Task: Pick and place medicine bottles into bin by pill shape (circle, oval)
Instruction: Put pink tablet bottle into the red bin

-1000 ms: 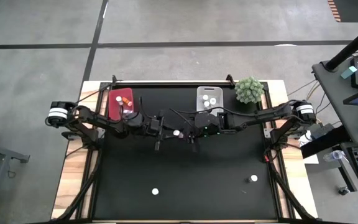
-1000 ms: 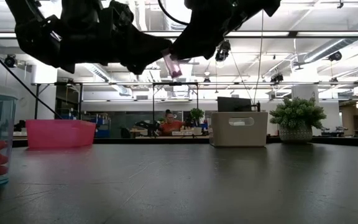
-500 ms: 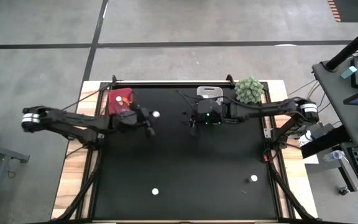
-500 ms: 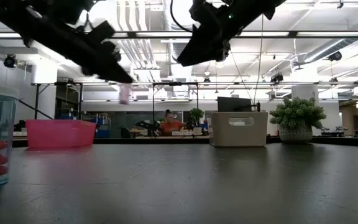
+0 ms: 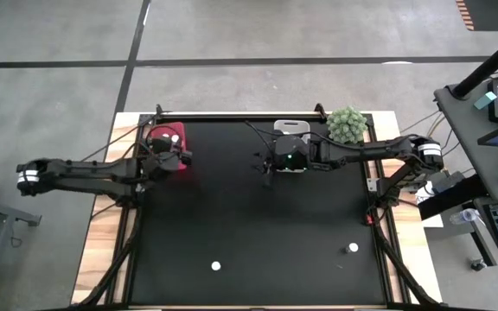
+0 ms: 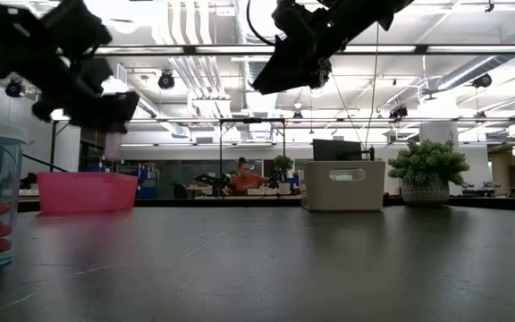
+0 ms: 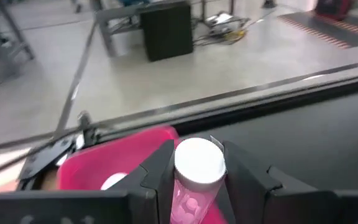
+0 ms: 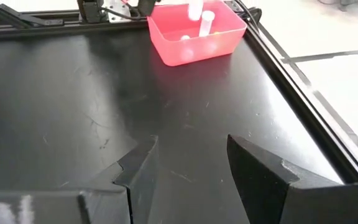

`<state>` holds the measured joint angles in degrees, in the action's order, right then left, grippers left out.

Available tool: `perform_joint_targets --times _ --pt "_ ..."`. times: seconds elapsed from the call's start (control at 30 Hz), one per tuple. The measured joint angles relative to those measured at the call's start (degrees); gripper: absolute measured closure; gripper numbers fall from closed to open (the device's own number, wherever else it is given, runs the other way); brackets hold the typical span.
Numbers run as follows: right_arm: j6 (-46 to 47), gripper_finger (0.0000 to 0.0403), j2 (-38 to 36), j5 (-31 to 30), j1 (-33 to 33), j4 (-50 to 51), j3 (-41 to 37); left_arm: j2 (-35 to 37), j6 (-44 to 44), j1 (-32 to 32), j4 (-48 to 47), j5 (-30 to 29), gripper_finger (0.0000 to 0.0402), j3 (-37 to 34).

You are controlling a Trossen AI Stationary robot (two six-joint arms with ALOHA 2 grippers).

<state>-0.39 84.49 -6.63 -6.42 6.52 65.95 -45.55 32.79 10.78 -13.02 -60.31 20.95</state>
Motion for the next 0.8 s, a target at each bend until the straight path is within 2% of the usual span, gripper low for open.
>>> perform_joint_targets --times 0.2,0.37,0.8 --pt "0.5 0.0220 0.0 0.0 0.0 -4.1 -2.1 -1.9 5.4 4.8 1.2 0.0 0.0304 -5.1" --pt "2.3 0.0220 0.0 0.1 0.0 -9.0 -4.3 -4.6 6.0 7.1 6.4 0.1 0.0304 -8.2" --pt "3.8 0.0220 0.0 0.0 0.0 -12.4 -4.3 -12.0 5.9 9.5 13.0 0.0 0.0304 -10.3"
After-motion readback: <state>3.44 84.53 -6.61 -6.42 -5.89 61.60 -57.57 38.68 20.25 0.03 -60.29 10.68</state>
